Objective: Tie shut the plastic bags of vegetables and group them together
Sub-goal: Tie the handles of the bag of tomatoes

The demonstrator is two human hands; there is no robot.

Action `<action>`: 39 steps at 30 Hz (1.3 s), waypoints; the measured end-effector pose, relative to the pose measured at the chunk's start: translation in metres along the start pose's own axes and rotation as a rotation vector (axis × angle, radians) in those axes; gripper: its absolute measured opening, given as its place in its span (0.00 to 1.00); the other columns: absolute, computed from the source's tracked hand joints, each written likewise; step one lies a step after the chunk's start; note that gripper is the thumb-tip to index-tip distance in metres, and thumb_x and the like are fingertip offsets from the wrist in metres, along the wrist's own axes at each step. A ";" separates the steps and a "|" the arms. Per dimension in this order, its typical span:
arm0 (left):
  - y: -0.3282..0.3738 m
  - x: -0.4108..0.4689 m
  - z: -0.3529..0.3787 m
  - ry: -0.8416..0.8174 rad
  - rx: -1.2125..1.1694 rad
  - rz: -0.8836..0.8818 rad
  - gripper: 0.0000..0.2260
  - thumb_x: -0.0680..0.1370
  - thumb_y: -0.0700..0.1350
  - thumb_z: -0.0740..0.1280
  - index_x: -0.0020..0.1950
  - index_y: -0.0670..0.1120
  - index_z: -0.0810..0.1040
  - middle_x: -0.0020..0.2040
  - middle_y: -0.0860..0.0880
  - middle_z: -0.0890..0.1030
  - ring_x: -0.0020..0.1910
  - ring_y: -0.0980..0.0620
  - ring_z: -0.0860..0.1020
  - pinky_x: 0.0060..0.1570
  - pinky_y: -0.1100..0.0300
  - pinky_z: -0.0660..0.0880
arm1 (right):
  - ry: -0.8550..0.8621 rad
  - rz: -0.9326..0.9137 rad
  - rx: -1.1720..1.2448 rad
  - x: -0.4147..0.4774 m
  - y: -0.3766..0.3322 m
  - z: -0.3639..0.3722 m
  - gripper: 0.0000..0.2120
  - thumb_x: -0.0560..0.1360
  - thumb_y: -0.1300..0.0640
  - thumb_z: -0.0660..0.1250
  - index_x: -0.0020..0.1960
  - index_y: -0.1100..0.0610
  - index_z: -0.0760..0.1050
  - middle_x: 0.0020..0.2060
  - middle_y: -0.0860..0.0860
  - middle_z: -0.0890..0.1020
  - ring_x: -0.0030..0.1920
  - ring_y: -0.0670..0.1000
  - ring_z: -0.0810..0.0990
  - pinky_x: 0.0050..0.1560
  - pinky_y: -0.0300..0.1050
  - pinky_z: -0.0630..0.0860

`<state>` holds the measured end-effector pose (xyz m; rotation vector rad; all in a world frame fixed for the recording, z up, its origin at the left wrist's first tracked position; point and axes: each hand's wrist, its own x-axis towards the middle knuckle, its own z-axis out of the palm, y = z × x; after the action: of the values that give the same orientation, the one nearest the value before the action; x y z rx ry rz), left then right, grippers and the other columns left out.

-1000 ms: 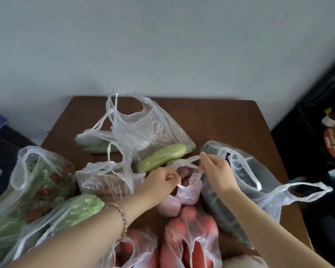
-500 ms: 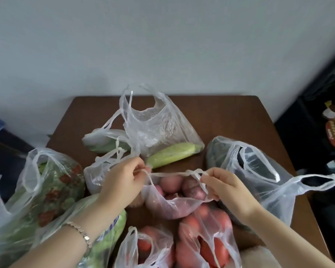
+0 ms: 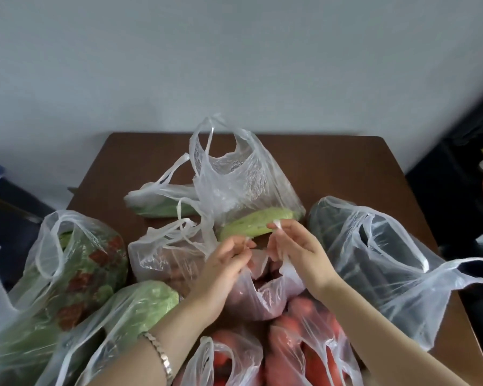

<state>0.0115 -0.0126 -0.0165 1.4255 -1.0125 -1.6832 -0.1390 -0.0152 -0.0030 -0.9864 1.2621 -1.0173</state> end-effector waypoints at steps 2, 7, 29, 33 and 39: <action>-0.005 -0.005 0.001 -0.007 -0.040 -0.006 0.09 0.76 0.42 0.64 0.44 0.54 0.83 0.39 0.49 0.77 0.40 0.48 0.70 0.41 0.61 0.64 | -0.009 0.126 0.058 0.006 0.010 0.010 0.09 0.79 0.62 0.56 0.50 0.58 0.75 0.28 0.51 0.69 0.25 0.44 0.69 0.29 0.34 0.69; -0.005 0.000 0.001 0.009 -0.088 -0.074 0.11 0.75 0.33 0.65 0.45 0.47 0.84 0.28 0.50 0.77 0.28 0.57 0.74 0.31 0.69 0.68 | -0.063 0.264 0.077 0.005 0.031 0.017 0.11 0.77 0.66 0.61 0.45 0.57 0.81 0.29 0.58 0.73 0.30 0.52 0.72 0.30 0.36 0.68; -0.020 0.006 0.007 -0.047 0.600 0.135 0.14 0.73 0.46 0.71 0.32 0.51 0.68 0.29 0.56 0.72 0.27 0.68 0.71 0.32 0.74 0.67 | 0.245 0.228 -0.208 0.009 0.051 0.011 0.06 0.75 0.64 0.64 0.47 0.62 0.80 0.28 0.51 0.79 0.23 0.45 0.79 0.27 0.38 0.78; -0.026 0.006 0.002 -0.008 0.620 0.243 0.10 0.73 0.41 0.70 0.34 0.46 0.72 0.32 0.48 0.76 0.30 0.63 0.73 0.35 0.73 0.68 | 0.138 0.169 -0.550 0.013 0.052 0.017 0.08 0.71 0.62 0.69 0.50 0.58 0.81 0.36 0.49 0.79 0.33 0.44 0.79 0.37 0.35 0.77; -0.031 0.014 -0.005 0.131 0.445 0.194 0.12 0.72 0.38 0.71 0.33 0.50 0.73 0.30 0.55 0.74 0.29 0.67 0.74 0.34 0.75 0.68 | -0.071 0.128 -0.391 -0.006 0.052 0.010 0.12 0.73 0.67 0.65 0.48 0.50 0.79 0.37 0.47 0.84 0.36 0.45 0.80 0.43 0.41 0.76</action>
<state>0.0132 -0.0112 -0.0505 1.6271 -1.4612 -1.2554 -0.1269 0.0047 -0.0507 -1.2091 1.4758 -0.6422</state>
